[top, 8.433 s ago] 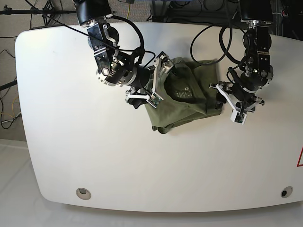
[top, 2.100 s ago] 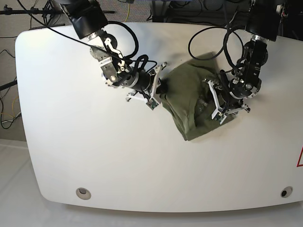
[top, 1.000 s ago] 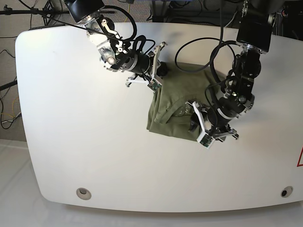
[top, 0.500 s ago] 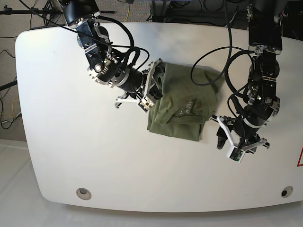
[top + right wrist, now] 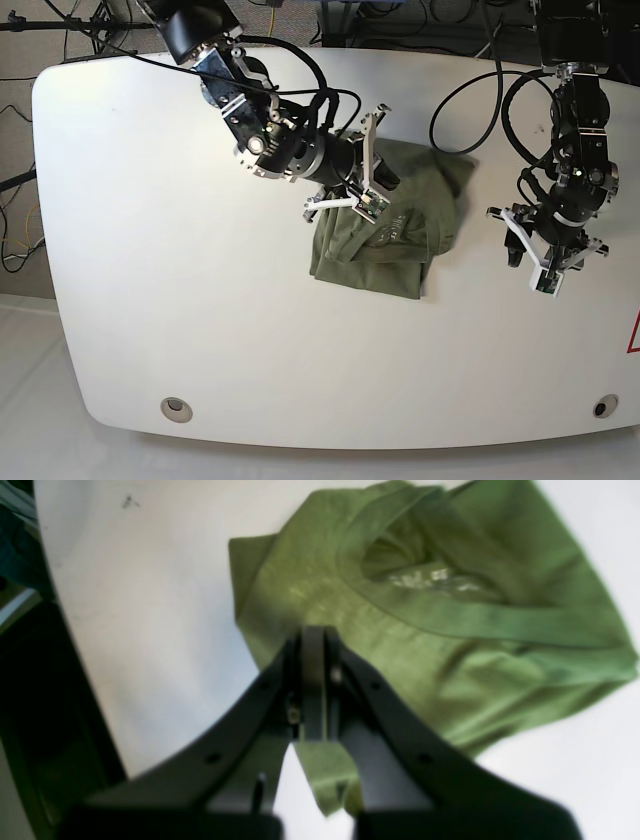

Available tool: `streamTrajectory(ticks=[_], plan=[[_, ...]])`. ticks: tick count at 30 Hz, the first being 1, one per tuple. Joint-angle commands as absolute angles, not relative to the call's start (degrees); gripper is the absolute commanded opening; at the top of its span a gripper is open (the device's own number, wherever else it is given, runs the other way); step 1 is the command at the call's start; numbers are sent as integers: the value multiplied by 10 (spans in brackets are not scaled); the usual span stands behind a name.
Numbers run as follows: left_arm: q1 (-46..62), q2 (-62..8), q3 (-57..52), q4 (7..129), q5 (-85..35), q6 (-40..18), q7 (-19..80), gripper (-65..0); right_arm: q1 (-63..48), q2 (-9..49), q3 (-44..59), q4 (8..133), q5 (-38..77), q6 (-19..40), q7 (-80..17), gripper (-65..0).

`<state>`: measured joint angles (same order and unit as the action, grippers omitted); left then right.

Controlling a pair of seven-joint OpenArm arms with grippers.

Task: Fold the T-shirt properly
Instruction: 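Release the left gripper and smooth the bundle with the right gripper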

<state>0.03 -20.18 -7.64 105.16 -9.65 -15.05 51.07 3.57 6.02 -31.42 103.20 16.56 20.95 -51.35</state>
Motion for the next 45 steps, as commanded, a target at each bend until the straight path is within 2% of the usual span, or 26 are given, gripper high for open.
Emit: streamTrajectory(ticks=[1, 10, 32, 41, 45], plan=[[9, -210, -94, 1061, -96, -146, 501, -394, 58, 46, -321, 987, 168, 208, -500, -650], [45, -210, -118, 1061, -96, -146, 501, -394, 82, 30, -325, 907, 167, 208, -473, -650], [101, -208, -152, 1061, -97, -147, 501, -394, 182, 50, -320, 729, 167, 204, -386, -650], [101, -208, -155, 1061, -97, -147, 501, -394, 205, 55, -302, 721, 168, 204, -381, -650], [101, -208, -186, 1062, -97, -147, 502, -394, 196, 56, -282, 764, 168, 204, -382, -650]])
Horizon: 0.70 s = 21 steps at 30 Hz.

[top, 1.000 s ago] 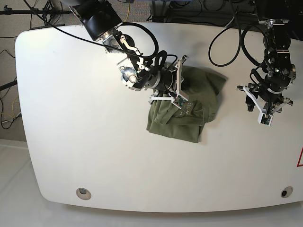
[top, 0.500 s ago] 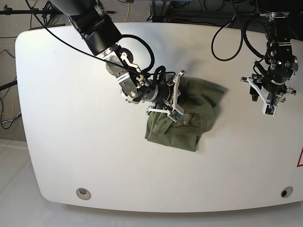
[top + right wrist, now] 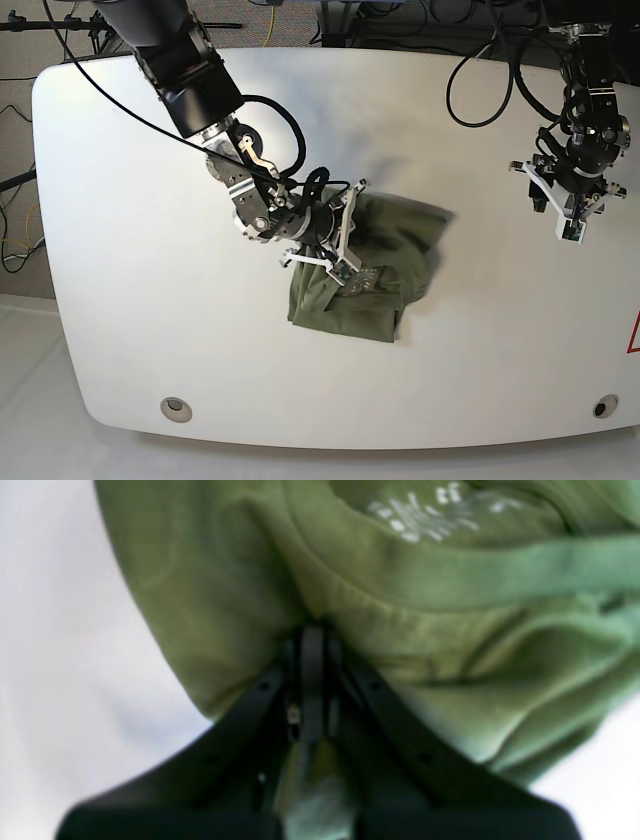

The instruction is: Fold the T-shirt properly

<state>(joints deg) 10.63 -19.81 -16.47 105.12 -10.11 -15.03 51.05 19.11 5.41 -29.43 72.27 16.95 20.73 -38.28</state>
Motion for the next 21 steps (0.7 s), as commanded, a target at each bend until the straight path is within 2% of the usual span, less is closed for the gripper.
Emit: streamTrajectory(ticks=[1, 13, 21], plan=[[101, -208, -196, 1062, -97, -147, 502, -394, 189, 58, -279, 774, 168, 204, -382, -650], [95, -208, -363, 1064, -98, -147, 502, -394, 122, 70, -214, 972, 167, 202, -386, -650], [79, -208, -521, 1062, -97, -185, 502, -394, 47, 74, -75, 1073, 160, 202, -422, -650]])
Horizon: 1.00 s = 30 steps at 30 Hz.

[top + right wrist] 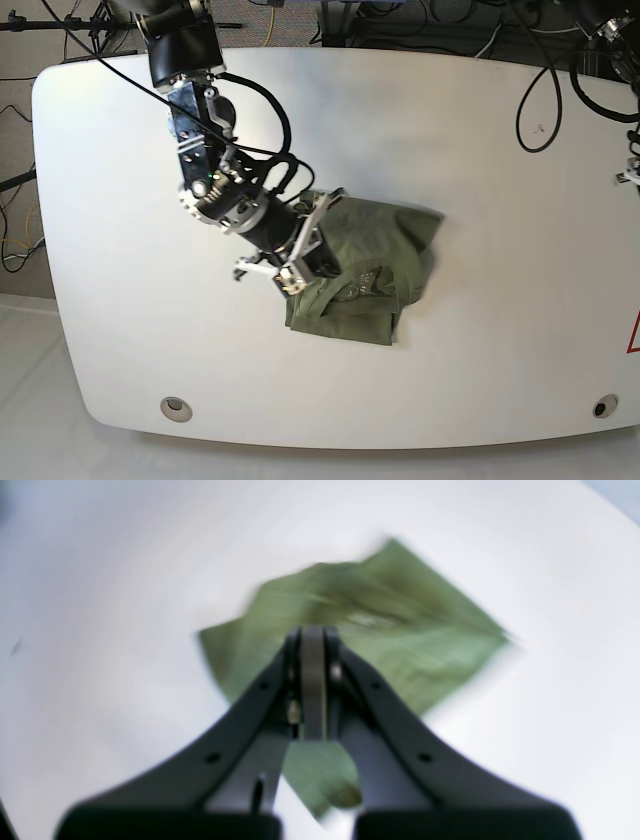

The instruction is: Fold the T-shirt properly

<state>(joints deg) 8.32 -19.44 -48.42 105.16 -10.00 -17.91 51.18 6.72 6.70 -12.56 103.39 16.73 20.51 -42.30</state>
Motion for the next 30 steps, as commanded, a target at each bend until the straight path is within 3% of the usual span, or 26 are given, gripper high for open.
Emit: streamTrajectory(ticks=[1, 13, 24, 30], plan=[[80, -208, -548, 1061, -97, -192, 502, -394, 29, 78, -49, 1085, 149, 202, -422, -650], [124, -207, -727, 1046, -85, -228, 511, -394, -98, 69, 221, 1113, -39, 202, -422, -650], [125, -211, -742, 878, 63, -229, 567, -394, -117, -18, 482, 1113, -178, 203, -416, -650], [126, -217, -742, 765, 125, -275, 560, -396, -120, -46, 596, 1110, -188, 204, -376, -650]])
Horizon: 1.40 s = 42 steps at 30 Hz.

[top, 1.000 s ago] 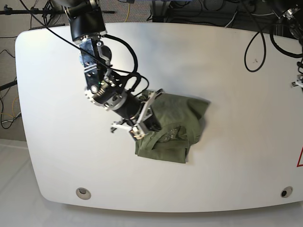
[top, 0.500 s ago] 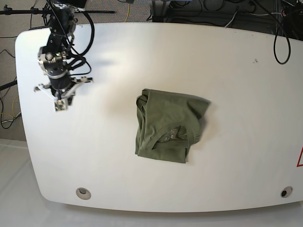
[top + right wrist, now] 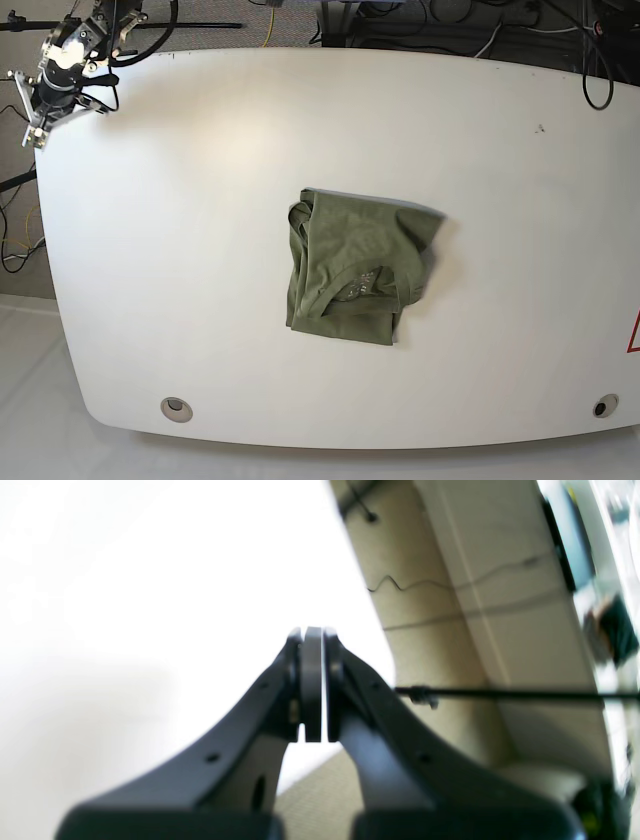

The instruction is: Fold the T-shirt properly

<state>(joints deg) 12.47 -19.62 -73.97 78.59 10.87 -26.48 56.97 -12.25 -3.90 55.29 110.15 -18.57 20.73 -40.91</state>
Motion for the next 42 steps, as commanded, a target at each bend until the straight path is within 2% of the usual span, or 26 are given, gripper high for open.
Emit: streamTrajectory(ticks=[1, 8, 15, 21, 31, 38, 42], plan=[[126, -221, -742, 756, 132, -282, 557, -396, -120, -50, 609, 1107, -189, 204, -372, -650], [125, -233, -742, 676, 208, -343, 516, -396, -118, -57, 697, 1047, -187, 208, -363, -650], [125, -233, -727, 595, 273, -371, 465, -396, -118, -39, 749, 944, -187, 209, -361, -650], [125, -233, -727, 529, 320, -374, 413, -396, -118, -19, 771, 843, -187, 225, -351, -650], [128, -232, -727, 407, 399, -374, 297, -396, -124, -10, 792, 683, -193, 246, -271, -650], [125, -232, -725, 292, 476, -373, 172, -396, -125, 11, 790, 551, -211, 246, -232, -650], [125, -231, -713, 242, 522, -370, 98, -396, -116, 28, 789, 434, -245, 244, -177, -650]])
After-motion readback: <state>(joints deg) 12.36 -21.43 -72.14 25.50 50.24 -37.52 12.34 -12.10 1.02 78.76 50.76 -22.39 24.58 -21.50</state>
